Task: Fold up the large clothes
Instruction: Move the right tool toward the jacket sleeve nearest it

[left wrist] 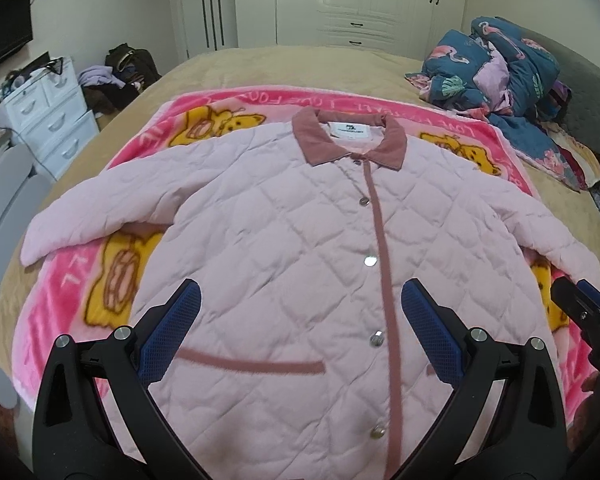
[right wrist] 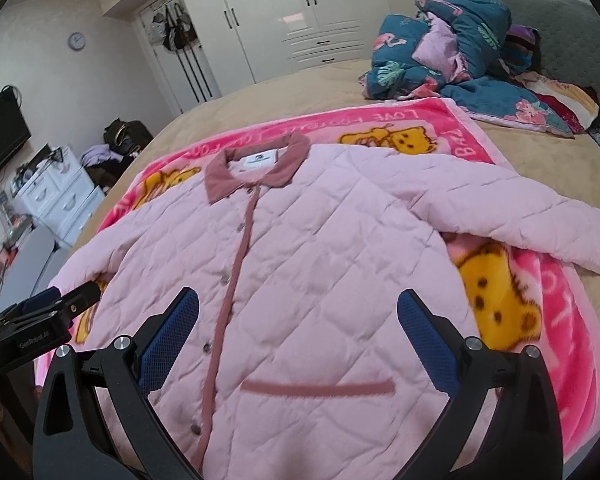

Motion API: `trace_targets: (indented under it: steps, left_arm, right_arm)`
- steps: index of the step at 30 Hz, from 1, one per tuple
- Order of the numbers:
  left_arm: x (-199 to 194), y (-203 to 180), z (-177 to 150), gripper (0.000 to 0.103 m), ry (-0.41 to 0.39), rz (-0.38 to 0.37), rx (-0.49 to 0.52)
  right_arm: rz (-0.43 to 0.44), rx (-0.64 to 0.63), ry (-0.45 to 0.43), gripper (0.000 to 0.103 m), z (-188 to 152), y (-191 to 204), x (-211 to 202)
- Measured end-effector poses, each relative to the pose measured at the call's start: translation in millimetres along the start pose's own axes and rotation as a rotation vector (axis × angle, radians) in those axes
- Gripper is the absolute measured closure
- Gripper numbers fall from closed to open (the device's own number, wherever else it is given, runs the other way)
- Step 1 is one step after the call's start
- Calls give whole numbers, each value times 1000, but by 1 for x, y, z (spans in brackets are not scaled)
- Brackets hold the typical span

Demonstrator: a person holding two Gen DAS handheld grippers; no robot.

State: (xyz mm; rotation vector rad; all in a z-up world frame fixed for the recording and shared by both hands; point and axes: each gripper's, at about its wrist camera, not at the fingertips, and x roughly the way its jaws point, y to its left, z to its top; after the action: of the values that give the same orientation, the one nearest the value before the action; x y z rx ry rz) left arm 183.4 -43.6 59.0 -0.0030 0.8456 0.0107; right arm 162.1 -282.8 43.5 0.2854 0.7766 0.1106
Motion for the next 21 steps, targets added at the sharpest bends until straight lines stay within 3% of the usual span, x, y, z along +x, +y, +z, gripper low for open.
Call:
trace_targets:
  steps: [12, 21]
  left_arm:
    - [31, -33, 30, 9, 19, -26, 5]
    - [50, -63, 46, 9, 40, -22, 25]
  right_arm:
    - [-54, 93, -13, 4, 36, -54, 21]
    - [-118, 193, -12, 4, 51, -115, 32]
